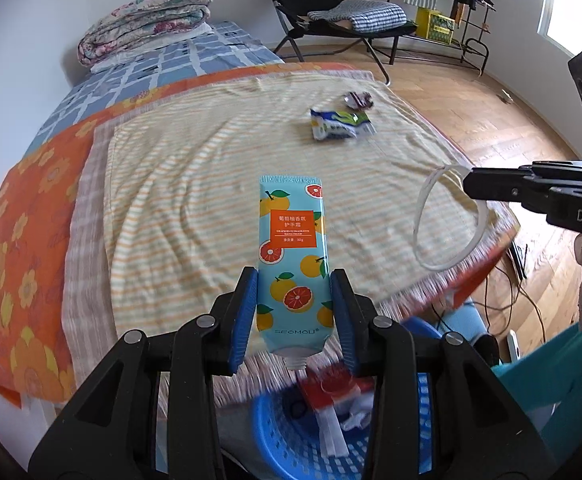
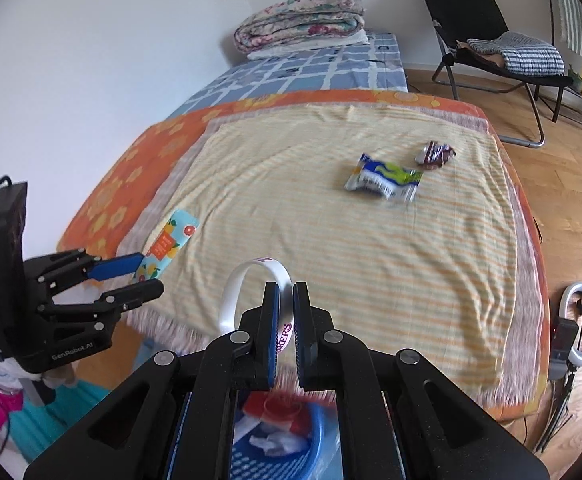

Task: Collect trash
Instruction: 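Carry the toothpaste tube and headband over the blue basket with both tools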

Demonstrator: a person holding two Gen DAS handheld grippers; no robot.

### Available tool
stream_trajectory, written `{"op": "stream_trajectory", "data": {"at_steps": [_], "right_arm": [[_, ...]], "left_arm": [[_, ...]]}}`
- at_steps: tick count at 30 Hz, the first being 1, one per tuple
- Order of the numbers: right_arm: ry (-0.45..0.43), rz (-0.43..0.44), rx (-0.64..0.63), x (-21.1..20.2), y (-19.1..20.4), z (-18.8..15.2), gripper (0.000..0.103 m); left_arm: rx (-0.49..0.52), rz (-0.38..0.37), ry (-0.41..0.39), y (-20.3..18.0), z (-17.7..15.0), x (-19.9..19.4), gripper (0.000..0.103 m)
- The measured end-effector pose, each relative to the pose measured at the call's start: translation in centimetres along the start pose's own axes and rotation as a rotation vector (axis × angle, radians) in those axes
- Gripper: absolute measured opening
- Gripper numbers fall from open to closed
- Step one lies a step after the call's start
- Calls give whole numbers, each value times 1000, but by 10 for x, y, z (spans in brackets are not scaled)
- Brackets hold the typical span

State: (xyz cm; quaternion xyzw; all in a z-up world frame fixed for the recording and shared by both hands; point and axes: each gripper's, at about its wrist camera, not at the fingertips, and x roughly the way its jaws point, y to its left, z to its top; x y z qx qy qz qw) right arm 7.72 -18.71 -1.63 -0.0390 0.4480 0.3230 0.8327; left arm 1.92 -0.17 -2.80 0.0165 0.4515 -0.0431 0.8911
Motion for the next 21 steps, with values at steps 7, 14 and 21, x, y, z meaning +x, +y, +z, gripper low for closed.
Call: {"op": "stream_trajectory", "data": {"at_steps": [7, 14, 21], "right_arm": [[50, 10, -14, 2, 13, -37, 5], [100, 26, -10, 9, 22, -68, 5], [136, 20, -14, 17, 30, -89, 5]], "left_arm": [[-5, -20, 41, -11, -36, -3, 37], [-25, -26, 96, -13, -69, 3, 37], [-27, -36, 148, -17, -94, 10, 37]]}}
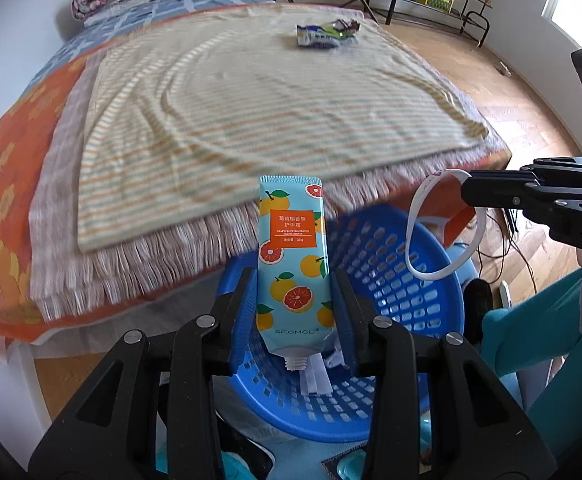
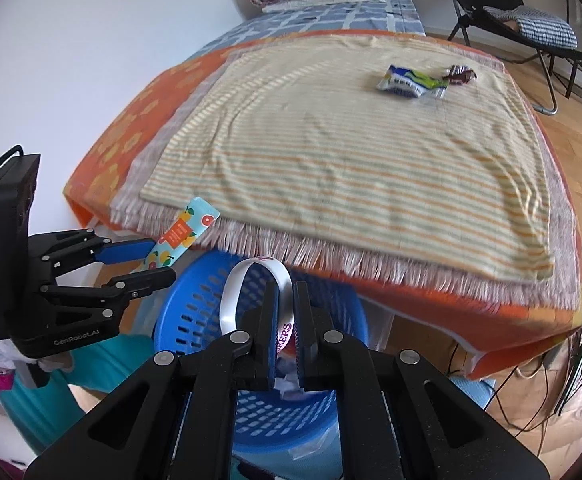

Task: Collect trash
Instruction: 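Carry the toothpaste tube and headband over the blue basket with both tools, then open both tools to drop the tube and headband into the basket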

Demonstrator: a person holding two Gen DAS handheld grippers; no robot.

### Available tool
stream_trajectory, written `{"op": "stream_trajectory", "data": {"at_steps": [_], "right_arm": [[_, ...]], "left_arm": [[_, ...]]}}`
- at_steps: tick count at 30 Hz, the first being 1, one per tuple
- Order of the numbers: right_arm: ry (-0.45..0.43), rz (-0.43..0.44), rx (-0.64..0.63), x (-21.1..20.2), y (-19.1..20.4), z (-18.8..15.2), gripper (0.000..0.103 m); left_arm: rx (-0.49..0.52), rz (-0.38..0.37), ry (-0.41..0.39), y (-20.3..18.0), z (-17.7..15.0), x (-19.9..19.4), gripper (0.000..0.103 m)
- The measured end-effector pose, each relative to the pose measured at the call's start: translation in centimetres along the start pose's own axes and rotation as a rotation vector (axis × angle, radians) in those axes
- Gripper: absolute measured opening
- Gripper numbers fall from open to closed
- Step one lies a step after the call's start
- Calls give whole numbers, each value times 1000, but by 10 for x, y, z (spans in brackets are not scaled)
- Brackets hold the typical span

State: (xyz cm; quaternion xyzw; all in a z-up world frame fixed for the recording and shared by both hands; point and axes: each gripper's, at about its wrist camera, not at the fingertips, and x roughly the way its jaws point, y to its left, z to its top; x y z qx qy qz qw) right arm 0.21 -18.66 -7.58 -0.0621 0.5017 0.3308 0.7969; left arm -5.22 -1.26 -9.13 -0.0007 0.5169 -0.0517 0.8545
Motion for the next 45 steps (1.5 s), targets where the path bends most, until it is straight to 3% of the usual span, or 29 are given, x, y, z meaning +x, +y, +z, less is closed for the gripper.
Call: {"op": "stream_trajectory", "data": {"at_steps": [12, 27, 32, 34, 37, 45], "right_arm": [[70, -1, 13, 17, 1, -25, 5], [127, -28, 19, 31, -1, -33, 7], [132, -35, 27, 33, -3, -34, 13], [133, -34, 32, 33, -4, -33, 23], [128, -32, 34, 32, -3, -34, 41], [129, -59, 38, 32, -4, -32, 44]], "left_arm": [[7, -7, 66, -6, -23, 16, 38], [18, 6, 121, -8, -31, 30, 38], [13, 12, 134, -6, -31, 34, 39], [11, 14, 134, -6, -31, 34, 49], [13, 16, 129, -6, -31, 33, 52], [10, 28, 130, -7, -30, 34, 52]]}}
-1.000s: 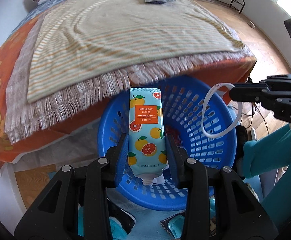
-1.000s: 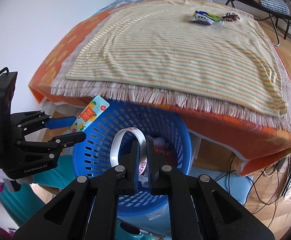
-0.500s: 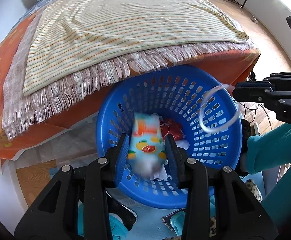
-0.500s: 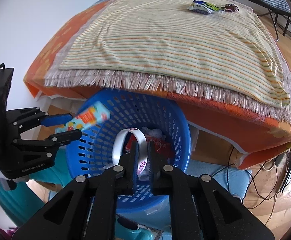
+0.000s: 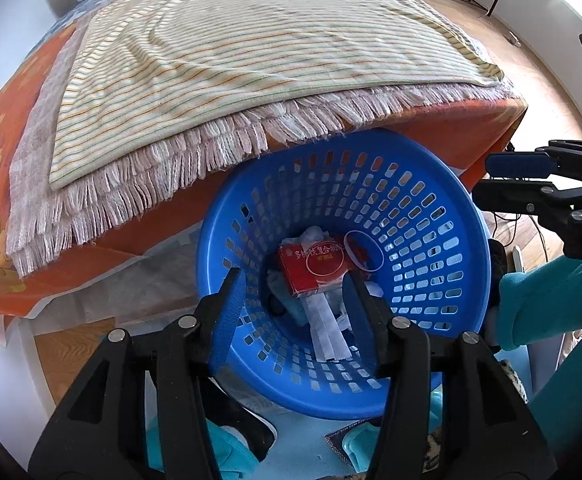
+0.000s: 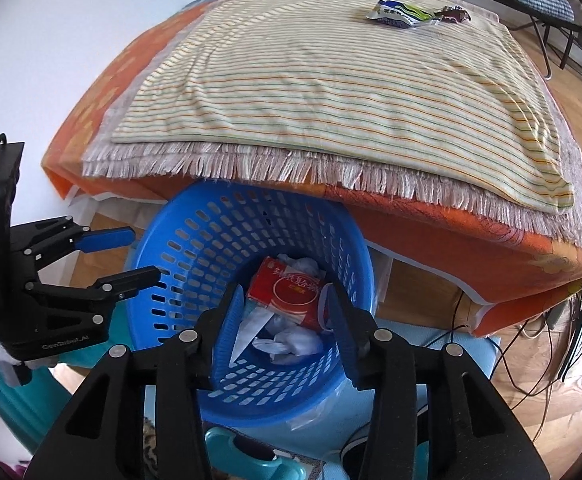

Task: Collect trash
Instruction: 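Open both tools to drop the tube and headband into the basket, then move both tools back over the towel toward the snack packet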

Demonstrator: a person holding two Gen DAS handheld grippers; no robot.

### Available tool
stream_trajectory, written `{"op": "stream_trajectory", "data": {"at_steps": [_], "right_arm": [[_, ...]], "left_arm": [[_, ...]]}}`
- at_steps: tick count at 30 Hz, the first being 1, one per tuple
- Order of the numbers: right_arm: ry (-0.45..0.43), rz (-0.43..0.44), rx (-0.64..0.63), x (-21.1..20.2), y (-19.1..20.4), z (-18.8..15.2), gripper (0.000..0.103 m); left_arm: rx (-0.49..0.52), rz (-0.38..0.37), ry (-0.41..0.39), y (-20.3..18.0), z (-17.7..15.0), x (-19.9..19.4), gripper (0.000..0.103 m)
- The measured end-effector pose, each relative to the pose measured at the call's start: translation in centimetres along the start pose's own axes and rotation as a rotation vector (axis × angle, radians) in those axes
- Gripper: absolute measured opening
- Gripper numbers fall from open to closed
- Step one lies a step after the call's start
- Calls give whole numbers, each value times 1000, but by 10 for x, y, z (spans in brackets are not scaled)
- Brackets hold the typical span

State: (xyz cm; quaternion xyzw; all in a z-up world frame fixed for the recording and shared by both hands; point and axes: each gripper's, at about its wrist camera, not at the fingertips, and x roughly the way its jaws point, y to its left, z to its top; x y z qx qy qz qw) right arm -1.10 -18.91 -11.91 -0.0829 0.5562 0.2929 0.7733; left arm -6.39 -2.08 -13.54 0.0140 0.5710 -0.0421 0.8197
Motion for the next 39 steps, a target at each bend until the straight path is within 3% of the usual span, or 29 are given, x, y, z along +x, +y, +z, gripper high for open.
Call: {"op": "stream_trajectory", "data": {"at_steps": [5, 16, 26, 39], "right_arm": [[-9, -24, 4, -3, -2, 0, 51], [-21, -96, 19, -7, -5, 7, 61], [-44, -139, 43, -18, -15, 18, 62], [-134, -157, 81, -46, -39, 50, 62]], "left_arm": [[-5, 8, -7, 3, 1, -2, 59], [-4, 20, -23, 1, 7, -6, 63], [-7, 32, -55, -1, 25, -17, 64], [6, 35, -162, -2, 75, -46, 64]]}}
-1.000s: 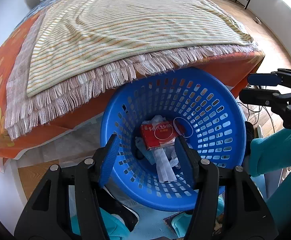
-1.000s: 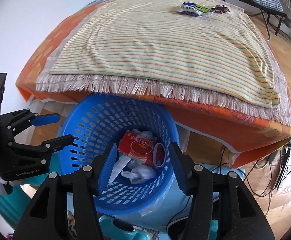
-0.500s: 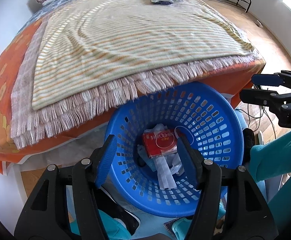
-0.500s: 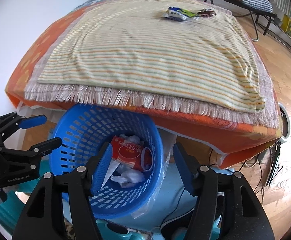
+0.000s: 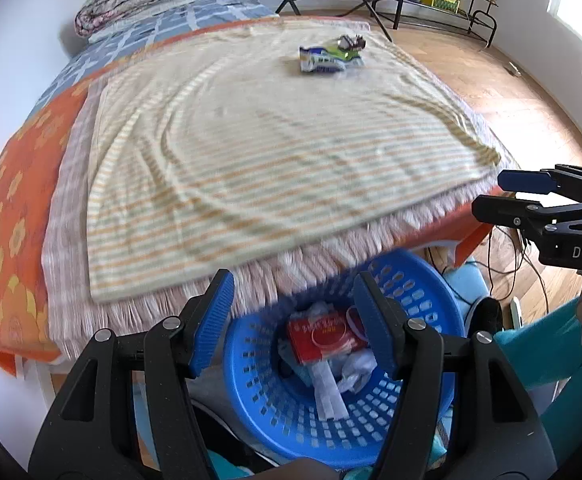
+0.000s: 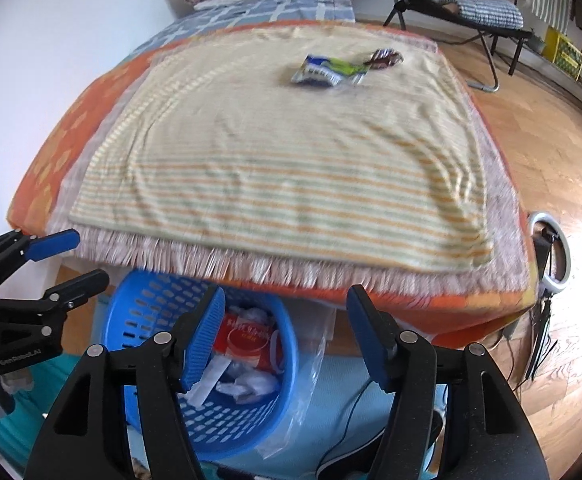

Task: Collect trash
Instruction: 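Move both tools back over the towel toward the snack packet, then grasp the blue-green snack packet with the left tool while the right tool grasps the candy wrapper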

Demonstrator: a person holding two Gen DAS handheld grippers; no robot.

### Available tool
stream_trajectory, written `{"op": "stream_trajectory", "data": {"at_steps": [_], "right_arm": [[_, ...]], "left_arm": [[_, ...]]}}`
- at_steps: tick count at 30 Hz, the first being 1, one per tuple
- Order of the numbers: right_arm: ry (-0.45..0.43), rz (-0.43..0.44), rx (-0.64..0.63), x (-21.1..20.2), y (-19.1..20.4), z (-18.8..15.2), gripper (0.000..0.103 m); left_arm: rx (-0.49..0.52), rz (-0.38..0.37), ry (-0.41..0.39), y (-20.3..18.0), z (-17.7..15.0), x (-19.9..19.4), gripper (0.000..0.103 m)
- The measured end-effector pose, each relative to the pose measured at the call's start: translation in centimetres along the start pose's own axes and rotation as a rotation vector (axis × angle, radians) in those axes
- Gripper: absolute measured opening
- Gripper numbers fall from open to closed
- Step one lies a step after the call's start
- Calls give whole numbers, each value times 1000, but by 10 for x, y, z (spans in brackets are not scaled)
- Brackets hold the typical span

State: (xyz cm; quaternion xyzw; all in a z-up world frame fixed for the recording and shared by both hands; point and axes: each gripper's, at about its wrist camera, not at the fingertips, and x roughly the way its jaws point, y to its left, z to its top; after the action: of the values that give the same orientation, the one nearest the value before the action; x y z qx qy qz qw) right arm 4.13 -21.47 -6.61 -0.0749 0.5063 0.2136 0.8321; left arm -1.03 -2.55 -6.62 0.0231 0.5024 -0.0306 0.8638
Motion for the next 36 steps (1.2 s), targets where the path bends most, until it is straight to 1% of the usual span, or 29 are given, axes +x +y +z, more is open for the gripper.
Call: {"op": "stream_trajectory", "data": {"at_steps": [6, 12, 16, 22, 25, 29, 32, 36], "right_arm": [[-57, -22, 3, -7, -20, 21, 63], [-71, -24, 21, -6, -47, 47, 63], [-98, -29, 52, -4, -68, 68, 63], [-111, -33, 108, 4, -98, 107, 63], [-119, -40, 118, 9, -109, 124, 63], [-121, -38, 131, 19, -120, 144, 63], [-118, -29, 158, 28, -131, 156, 63], [-117, -5, 195, 38, -146, 168, 63]], "left_arm": [[22, 2, -26, -7, 29, 3, 64], [41, -11, -39, -14, 59, 14, 64], [49, -30, -50, -19, 82, 26, 64], [13, -85, -48, -20, 123, 52, 64], [-8, -113, -30, -19, 140, 66, 64], [-30, -124, -22, -16, 165, 85, 64], [-15, -109, -40, -14, 186, 94, 64], [13, -114, -73, -12, 222, 108, 64]]}}
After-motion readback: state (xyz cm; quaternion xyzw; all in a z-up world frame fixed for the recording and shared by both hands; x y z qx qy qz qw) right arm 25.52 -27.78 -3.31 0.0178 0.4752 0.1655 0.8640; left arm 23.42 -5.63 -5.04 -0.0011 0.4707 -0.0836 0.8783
